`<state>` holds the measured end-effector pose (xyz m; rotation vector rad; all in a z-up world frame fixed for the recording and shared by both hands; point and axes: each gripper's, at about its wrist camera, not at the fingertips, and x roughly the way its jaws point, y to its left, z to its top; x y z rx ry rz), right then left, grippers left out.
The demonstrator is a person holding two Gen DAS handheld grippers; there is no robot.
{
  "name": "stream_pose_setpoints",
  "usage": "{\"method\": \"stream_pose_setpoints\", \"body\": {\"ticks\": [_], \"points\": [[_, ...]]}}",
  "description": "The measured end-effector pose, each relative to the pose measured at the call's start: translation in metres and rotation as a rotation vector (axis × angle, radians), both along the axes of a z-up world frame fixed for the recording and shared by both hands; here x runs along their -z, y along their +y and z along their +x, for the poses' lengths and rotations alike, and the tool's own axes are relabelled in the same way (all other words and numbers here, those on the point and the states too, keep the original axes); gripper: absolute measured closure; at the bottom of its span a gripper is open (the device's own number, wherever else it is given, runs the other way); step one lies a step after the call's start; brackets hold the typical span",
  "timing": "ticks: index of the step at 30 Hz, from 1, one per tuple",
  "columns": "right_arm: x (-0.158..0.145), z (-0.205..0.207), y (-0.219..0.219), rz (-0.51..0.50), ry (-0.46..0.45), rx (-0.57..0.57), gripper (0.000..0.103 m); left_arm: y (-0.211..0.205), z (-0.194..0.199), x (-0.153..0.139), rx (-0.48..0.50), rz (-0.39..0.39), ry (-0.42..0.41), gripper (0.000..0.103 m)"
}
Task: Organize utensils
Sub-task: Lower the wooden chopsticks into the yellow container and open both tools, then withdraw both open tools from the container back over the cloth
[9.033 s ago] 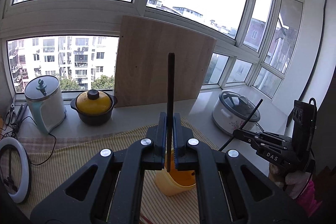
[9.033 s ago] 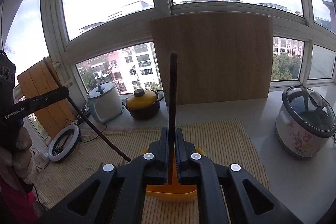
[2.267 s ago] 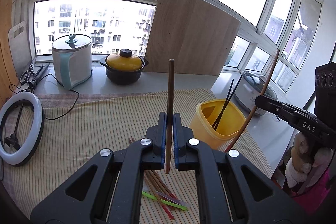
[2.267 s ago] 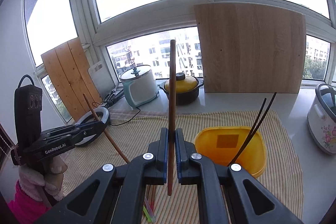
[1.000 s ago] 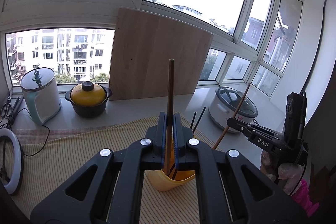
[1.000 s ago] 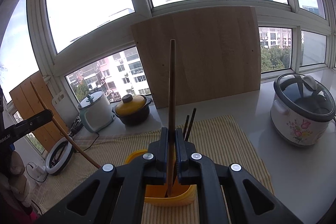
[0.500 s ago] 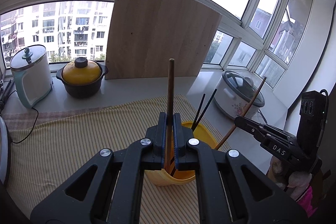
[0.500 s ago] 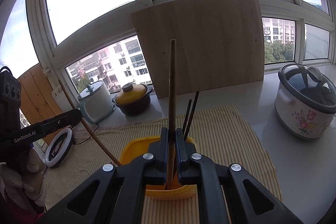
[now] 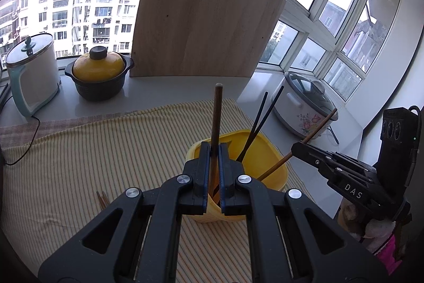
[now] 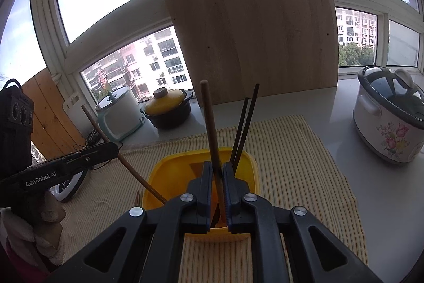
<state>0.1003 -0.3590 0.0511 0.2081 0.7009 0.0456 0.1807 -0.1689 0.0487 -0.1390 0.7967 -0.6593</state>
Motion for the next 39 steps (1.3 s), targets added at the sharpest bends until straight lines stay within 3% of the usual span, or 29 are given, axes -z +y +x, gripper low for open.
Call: {"method": "stream_pose_setpoints", "body": {"ticks": [4,6,9,10,17,29,39], "points": [[0.001,-0.001,0.004,-0.010,0.001,-0.007,0.093,0.001,-0.002,0.001,0.000,0.005,0.001,0.099],[0.000,-0.002,0.006,-0.014,-0.002,-0.006,0.079,0.002,-0.003,0.001,0.002,0.004,0.002,0.098],[0.000,-0.003,0.009,-0.016,-0.002,-0.007,0.074,0.005,-0.006,0.001,-0.001,0.008,-0.006,0.076],[0.000,-0.003,0.010,-0.016,-0.002,-0.006,0.072,0.007,-0.007,0.001,-0.002,0.007,-0.009,0.075],[0.001,-0.004,0.016,-0.023,0.003,-0.008,0.070,0.024,-0.007,0.006,-0.031,0.003,0.003,0.075],[-0.001,-0.009,0.039,-0.059,0.003,-0.033,0.050,0.055,-0.010,0.022,-0.075,0.054,0.012,0.075],[-0.001,-0.011,0.069,-0.073,0.001,-0.094,0.040,0.085,-0.017,0.039,-0.121,0.103,0.028,0.075]]}}
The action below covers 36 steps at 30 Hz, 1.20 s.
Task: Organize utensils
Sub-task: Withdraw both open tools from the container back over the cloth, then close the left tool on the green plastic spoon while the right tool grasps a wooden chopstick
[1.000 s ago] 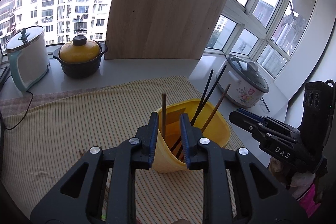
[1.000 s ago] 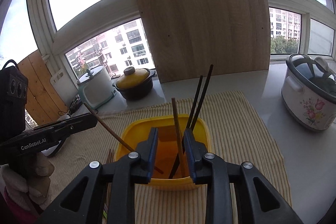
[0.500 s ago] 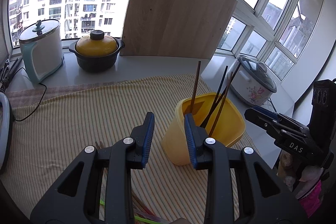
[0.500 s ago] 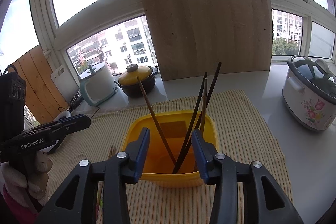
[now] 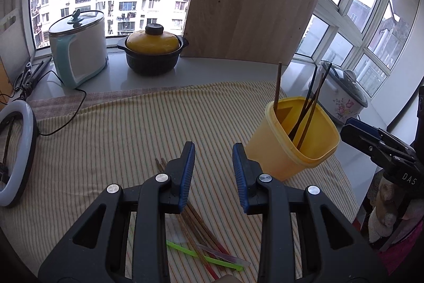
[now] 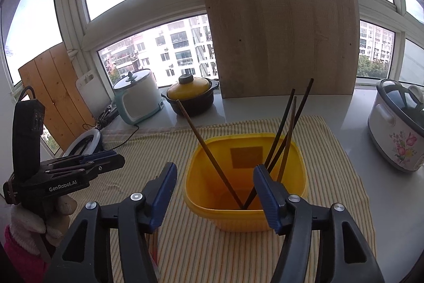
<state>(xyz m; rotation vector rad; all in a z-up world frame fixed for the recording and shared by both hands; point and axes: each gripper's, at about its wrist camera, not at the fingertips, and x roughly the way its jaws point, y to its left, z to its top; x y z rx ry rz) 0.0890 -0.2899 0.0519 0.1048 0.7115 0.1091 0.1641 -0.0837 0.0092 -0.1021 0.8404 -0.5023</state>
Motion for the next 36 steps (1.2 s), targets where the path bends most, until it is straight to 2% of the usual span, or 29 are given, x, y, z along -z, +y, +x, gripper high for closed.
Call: {"method": "stream_pose_setpoints", "body": {"ticks": [11,20,28,36], "points": [[0.013,0.000,0.042,-0.039,0.023,-0.112,0.040,0.059,-0.007,0.036,-0.088,0.011,0.088,0.075],[0.040,0.011,0.079,-0.047,0.104,-0.220,0.040,0.087,-0.013,0.078,-0.120,0.003,0.195,0.075],[0.073,0.028,0.101,-0.025,0.221,-0.279,0.051,0.087,-0.017,0.111,-0.100,-0.004,0.267,0.075],[0.111,0.056,0.117,0.072,0.379,-0.307,0.066,0.086,-0.014,0.132,-0.092,-0.027,0.318,0.075]]}}
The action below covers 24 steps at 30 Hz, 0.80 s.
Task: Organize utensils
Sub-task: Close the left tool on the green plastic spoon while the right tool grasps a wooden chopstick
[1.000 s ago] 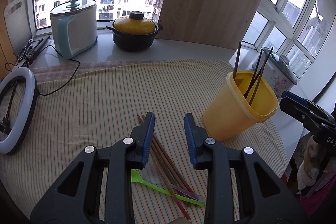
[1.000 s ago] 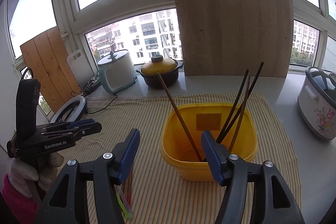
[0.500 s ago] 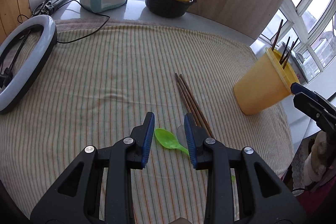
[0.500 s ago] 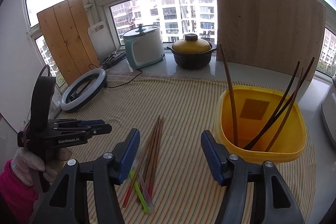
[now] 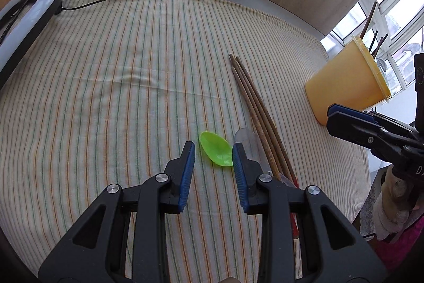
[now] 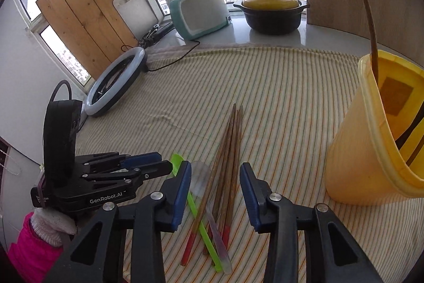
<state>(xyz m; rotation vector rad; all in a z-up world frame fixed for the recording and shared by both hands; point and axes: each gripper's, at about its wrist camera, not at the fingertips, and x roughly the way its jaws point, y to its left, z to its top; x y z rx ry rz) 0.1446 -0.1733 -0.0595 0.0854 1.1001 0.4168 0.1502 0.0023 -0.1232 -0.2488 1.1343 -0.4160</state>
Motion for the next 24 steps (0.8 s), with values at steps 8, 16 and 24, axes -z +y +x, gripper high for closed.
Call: {"method": "stream_pose_setpoints", "body": {"ticks": [8,16,24], "points": [[0.031,0.030,0.010,0.084,0.145,0.034,0.076,0.001,0.009,0.008,-0.002,-0.045,0.030,0.075],[0.057,0.046,0.019,0.078,0.212,0.066,0.083,-0.002,0.017,0.016,-0.003,-0.075,0.055,0.081],[0.069,0.051,0.022,0.065,0.232,0.077,0.086,0.000,0.020,0.017,-0.007,-0.082,0.052,0.081]]}}
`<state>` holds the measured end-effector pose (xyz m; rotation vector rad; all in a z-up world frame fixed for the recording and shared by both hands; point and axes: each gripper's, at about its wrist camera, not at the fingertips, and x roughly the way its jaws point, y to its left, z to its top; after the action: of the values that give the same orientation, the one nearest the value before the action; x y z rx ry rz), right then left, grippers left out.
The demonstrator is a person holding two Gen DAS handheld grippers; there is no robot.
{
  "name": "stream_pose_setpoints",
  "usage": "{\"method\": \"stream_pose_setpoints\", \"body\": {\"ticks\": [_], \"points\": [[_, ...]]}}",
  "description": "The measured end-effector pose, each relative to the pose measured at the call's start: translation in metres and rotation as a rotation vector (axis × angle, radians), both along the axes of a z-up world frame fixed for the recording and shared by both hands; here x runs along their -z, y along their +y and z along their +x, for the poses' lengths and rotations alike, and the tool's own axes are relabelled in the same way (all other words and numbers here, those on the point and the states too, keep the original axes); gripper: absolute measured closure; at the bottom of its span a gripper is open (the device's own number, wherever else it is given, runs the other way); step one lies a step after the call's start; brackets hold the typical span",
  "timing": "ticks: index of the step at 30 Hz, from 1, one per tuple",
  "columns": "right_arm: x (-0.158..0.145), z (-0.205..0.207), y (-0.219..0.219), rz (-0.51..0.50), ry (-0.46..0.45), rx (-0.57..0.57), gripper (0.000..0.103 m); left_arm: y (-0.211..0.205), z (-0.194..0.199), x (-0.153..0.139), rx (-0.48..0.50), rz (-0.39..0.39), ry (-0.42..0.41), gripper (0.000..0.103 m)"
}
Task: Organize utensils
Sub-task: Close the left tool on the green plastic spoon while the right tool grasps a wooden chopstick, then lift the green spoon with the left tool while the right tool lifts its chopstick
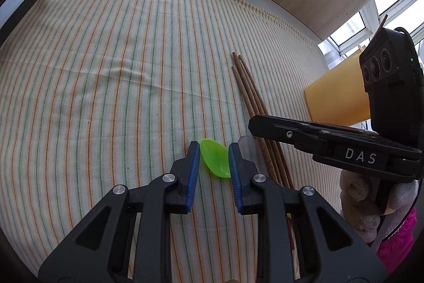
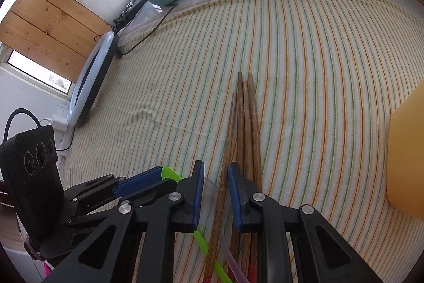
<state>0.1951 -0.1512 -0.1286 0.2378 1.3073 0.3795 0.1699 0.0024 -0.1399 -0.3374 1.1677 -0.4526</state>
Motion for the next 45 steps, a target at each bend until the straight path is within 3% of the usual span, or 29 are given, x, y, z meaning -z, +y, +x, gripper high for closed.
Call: {"method": "stream_pose_setpoints", "body": {"ticks": [3,7,10,15,28,45], "points": [[0.003,0.002,0.002,-0.007,0.006,0.001,0.087,-0.001,0.000,0.000,0.001,0.008,-0.010,0.082],[0.006,0.006,0.003,-0.026,0.005,0.005,0.090,-0.002,0.000,0.002,-0.008,0.028,-0.018,0.096],[0.005,0.008,0.005,-0.041,0.002,0.006,0.093,-0.001,0.003,0.003,-0.020,0.024,-0.017,0.100],[0.004,0.006,0.003,-0.048,0.001,0.012,0.099,0.001,0.001,0.000,-0.026,0.030,-0.031,0.100],[-0.019,-0.008,0.002,-0.011,-0.062,-0.015,0.099,0.022,-0.010,-0.031,-0.055,0.045,-0.107,0.102],[-0.084,-0.045,-0.022,-0.026,-0.255,-0.017,0.099,0.040,-0.027,-0.096,-0.077,0.063,-0.269,0.103]]}}
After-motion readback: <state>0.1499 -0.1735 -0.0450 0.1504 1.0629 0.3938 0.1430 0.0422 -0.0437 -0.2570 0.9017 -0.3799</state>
